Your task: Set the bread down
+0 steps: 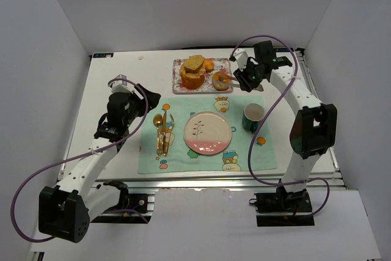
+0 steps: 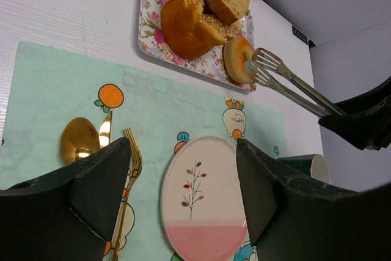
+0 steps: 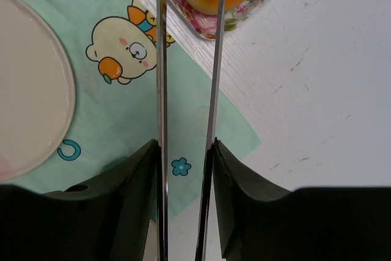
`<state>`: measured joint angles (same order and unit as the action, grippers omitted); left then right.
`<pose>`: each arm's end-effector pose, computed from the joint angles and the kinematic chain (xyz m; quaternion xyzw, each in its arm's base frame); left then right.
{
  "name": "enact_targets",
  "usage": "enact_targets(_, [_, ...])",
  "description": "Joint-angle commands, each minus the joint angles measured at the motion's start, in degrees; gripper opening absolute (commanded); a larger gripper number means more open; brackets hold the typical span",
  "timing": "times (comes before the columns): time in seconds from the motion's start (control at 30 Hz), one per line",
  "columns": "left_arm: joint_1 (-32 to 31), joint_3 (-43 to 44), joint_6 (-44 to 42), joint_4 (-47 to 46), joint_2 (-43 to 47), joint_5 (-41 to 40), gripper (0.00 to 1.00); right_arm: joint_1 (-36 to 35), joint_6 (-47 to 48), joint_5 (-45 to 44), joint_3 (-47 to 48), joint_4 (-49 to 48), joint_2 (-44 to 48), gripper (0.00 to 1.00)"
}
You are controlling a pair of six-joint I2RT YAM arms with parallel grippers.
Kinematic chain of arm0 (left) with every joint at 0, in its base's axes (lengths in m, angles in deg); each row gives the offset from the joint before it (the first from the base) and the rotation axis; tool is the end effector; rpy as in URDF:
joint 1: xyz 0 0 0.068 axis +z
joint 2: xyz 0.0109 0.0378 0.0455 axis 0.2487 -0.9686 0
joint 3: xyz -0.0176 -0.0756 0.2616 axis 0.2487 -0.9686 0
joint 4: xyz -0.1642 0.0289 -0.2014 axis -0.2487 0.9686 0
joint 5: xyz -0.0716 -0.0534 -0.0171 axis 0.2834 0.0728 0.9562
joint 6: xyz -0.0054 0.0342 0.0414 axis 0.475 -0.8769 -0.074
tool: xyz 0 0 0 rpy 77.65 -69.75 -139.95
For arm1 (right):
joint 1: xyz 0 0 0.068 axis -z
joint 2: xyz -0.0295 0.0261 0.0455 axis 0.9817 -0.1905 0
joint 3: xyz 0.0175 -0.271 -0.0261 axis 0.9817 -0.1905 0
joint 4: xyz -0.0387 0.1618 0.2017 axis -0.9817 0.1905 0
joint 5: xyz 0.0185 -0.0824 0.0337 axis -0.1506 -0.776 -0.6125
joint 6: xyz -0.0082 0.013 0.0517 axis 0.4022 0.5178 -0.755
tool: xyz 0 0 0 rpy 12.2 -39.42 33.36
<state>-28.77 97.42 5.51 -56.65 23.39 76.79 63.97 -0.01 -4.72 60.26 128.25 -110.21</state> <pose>0.2296 -0.0598 0.2754 -0.1867 0.7953 -0.2807 0.5039 0.3914 0.1133 0.2990 -0.4315 0.8307 0.0417 0.3492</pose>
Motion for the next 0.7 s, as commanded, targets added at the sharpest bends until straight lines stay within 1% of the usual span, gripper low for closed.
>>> enact_targets(0.0, [0.2,-0.7,-0.1,-0.6,1.3,-0.6,0.79,-0.3,-0.4,0.3,0.0,-0.8,-0.1,0.45])
enact_targets(0.43, [0.2,-0.9,0.1,-0.5,1.6,-0.7,0.79,-1.3,-1.4,-1.5,0.6,-1.1,-3.1,0.46])
enact_targets(0.53, [0.2,-1.2,0.3,-0.5,1.8,-0.7,0.79,-1.6,-1.3,-2.1,0.7,-1.1,-3.5,0.44])
enact_targets(0.63, [0.2,-1.1,0.3,-0.5,1.8,-0.7,0.79,-1.7,-1.1,-2.8,0.9,-1.0,-3.6,0.34])
enact_targets(0.67, [0.1,-1.0,0.3,-0.5,1.8,-0.7,0.79,-1.7,-1.1,-2.8,0.9,-1.0,-3.6,0.26])
